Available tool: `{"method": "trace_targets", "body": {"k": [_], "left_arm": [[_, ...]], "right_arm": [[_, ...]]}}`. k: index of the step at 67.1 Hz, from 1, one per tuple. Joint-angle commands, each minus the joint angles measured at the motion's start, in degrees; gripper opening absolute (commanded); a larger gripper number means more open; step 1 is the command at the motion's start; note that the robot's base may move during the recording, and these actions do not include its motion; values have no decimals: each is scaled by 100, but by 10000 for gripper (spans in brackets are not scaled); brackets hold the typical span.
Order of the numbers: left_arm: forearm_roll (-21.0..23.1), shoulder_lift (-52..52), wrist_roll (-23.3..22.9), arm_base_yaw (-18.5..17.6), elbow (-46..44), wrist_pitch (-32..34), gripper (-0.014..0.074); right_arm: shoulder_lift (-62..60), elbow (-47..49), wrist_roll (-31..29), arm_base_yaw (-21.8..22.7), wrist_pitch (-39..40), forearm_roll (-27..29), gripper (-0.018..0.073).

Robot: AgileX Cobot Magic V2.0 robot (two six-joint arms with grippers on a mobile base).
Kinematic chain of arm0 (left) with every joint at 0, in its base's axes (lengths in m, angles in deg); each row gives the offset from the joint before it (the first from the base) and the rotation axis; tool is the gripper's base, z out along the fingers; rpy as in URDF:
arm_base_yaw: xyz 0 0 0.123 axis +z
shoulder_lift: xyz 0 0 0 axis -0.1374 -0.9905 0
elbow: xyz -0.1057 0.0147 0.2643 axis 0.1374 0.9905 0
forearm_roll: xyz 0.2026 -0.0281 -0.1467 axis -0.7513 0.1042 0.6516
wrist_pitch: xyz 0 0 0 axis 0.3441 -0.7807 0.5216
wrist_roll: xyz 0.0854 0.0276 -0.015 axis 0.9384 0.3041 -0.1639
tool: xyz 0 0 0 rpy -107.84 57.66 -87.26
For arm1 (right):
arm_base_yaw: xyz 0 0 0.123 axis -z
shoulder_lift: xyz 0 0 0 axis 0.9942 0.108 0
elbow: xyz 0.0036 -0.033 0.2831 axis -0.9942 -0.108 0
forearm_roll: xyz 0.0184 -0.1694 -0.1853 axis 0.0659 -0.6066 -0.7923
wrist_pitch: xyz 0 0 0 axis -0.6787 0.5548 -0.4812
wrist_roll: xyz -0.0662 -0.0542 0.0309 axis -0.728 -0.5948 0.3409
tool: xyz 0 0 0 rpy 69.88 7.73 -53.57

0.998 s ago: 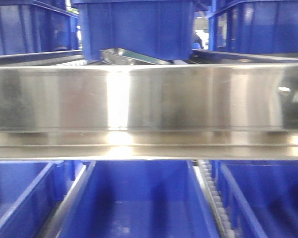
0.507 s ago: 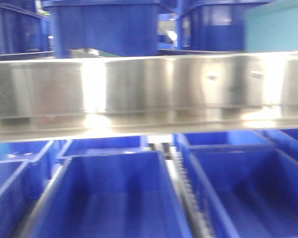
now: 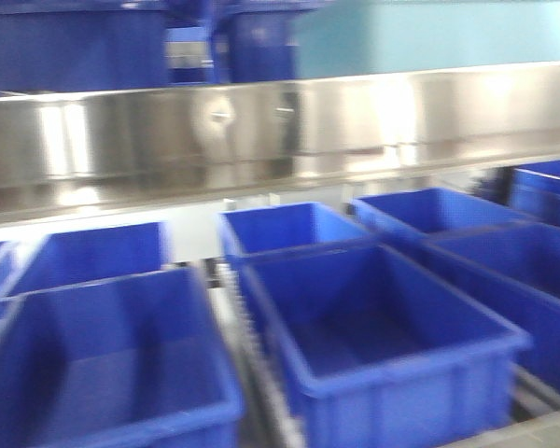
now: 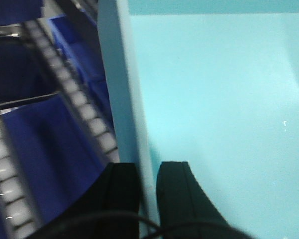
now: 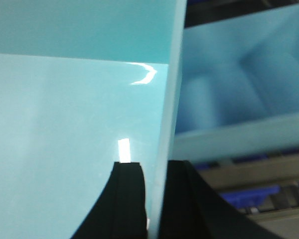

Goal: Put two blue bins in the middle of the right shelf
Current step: 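Turn the base away from the shelf while holding the teal bin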

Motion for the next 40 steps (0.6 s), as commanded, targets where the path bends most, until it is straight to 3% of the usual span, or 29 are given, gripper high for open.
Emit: {"method": "trace_targets", "body": {"k": [1, 40], "left_arm": [[275, 97, 85, 0, -88, 105, -111], [275, 97, 85, 0, -88, 105, -111]], "right_arm": [[-60, 73, -101, 20, 291, -70, -153], [-60, 73, -101, 20, 291, -70, -153]]}}
